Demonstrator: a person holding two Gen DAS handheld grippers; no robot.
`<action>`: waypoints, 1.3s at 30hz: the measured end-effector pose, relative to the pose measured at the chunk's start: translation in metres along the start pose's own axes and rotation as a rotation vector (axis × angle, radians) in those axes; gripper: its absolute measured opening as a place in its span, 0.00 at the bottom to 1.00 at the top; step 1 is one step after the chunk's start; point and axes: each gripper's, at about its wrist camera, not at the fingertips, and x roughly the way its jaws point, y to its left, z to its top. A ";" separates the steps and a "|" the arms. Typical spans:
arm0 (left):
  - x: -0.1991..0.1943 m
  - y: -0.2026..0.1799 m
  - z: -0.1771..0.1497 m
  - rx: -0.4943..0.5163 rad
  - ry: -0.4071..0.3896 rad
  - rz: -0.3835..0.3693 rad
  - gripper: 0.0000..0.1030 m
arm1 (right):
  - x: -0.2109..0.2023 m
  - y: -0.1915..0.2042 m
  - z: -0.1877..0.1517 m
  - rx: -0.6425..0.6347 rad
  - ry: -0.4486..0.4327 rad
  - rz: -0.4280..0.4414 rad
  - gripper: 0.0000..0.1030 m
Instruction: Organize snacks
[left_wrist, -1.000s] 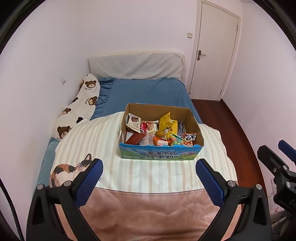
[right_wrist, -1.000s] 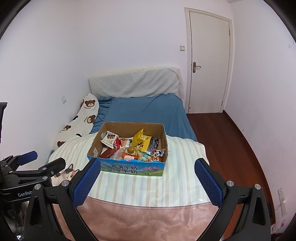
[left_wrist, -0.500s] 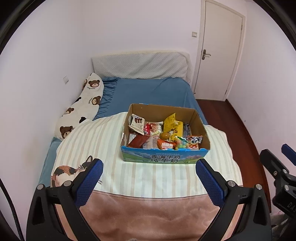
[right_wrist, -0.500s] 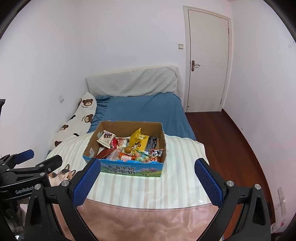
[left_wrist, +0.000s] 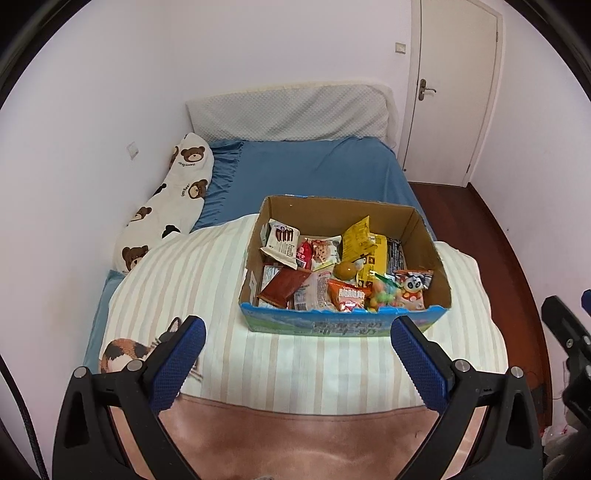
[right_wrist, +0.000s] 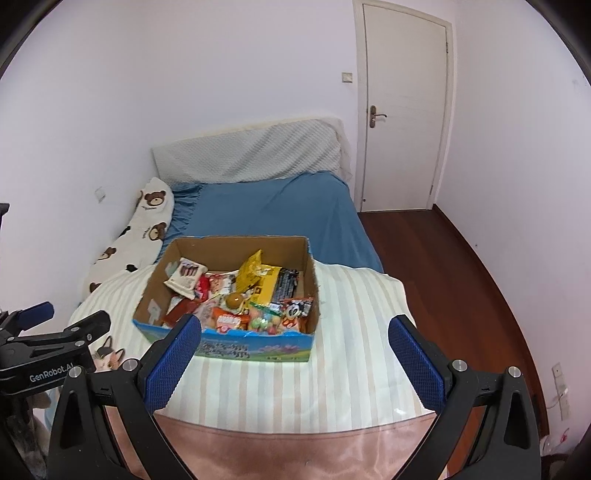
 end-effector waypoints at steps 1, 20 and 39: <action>0.006 -0.001 0.002 0.007 0.010 -0.002 1.00 | 0.005 -0.001 0.002 0.001 0.002 -0.006 1.00; 0.066 -0.010 0.030 0.031 0.053 0.005 1.00 | 0.096 -0.001 0.011 0.007 0.097 -0.051 1.00; 0.083 -0.009 0.024 0.022 0.094 -0.012 1.00 | 0.106 0.003 0.006 -0.007 0.120 -0.058 1.00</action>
